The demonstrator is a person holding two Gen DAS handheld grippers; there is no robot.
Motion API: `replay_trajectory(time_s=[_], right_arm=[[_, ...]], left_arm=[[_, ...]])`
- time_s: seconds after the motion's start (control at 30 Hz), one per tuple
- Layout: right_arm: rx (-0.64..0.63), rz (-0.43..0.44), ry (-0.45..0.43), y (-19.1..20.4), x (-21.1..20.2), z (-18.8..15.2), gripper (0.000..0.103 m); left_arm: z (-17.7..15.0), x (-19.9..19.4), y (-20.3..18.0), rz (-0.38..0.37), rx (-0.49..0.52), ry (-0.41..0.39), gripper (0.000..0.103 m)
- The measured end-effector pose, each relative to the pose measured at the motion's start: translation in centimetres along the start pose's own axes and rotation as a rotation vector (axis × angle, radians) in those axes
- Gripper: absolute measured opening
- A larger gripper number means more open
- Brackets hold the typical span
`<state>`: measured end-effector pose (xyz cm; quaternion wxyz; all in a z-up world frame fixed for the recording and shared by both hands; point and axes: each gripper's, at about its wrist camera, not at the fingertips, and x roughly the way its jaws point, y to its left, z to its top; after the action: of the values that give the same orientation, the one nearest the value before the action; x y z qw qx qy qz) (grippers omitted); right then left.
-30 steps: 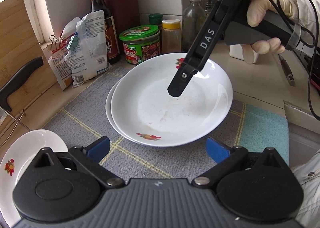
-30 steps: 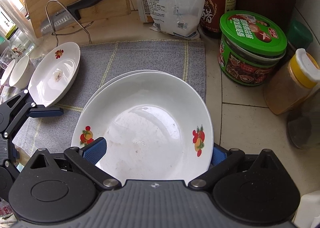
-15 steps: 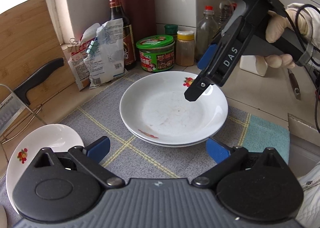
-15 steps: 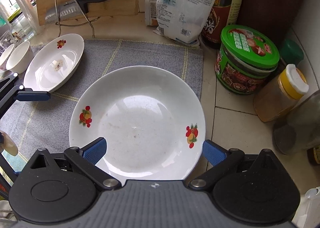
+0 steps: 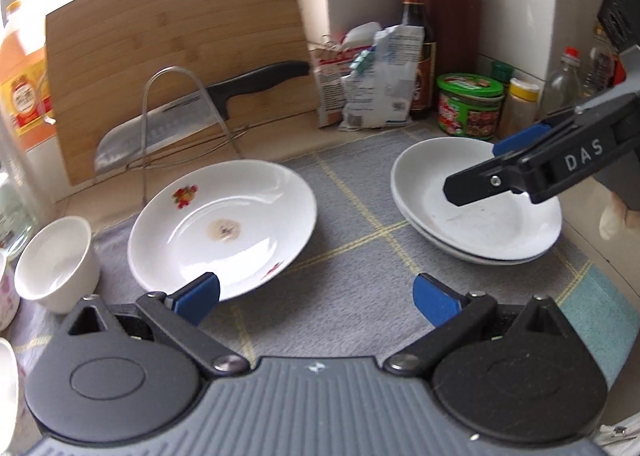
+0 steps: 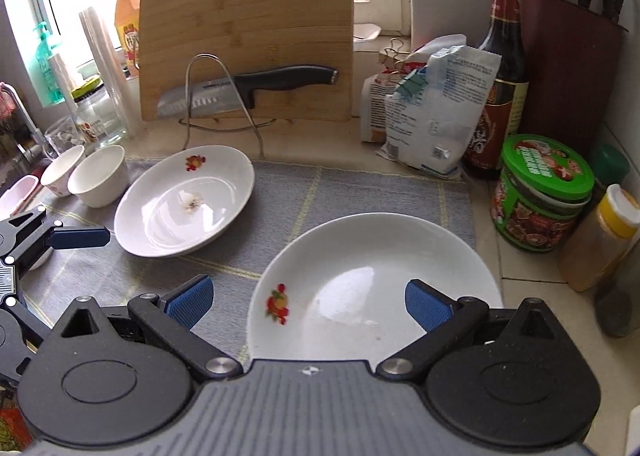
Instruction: Organize plates and bowls
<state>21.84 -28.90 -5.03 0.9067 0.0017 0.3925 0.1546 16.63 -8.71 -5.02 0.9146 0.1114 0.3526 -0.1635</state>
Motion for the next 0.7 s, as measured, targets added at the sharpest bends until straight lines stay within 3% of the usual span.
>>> replay_trajectory(time_s=[0.27, 0.7], right_arm=[[-0.095, 0.015, -0.012, 3.3, 1.8, -0.8, 0.103], [-0.207, 0.103, 0.071, 8.0, 5.6, 0.3, 0.103]], left_arm=[[-2.2, 0.7, 2.5, 0.106, -0.077, 0.077, 0.102], [-3.4, 3.3, 5.7, 0.068, -0.034, 0.058, 0.102]])
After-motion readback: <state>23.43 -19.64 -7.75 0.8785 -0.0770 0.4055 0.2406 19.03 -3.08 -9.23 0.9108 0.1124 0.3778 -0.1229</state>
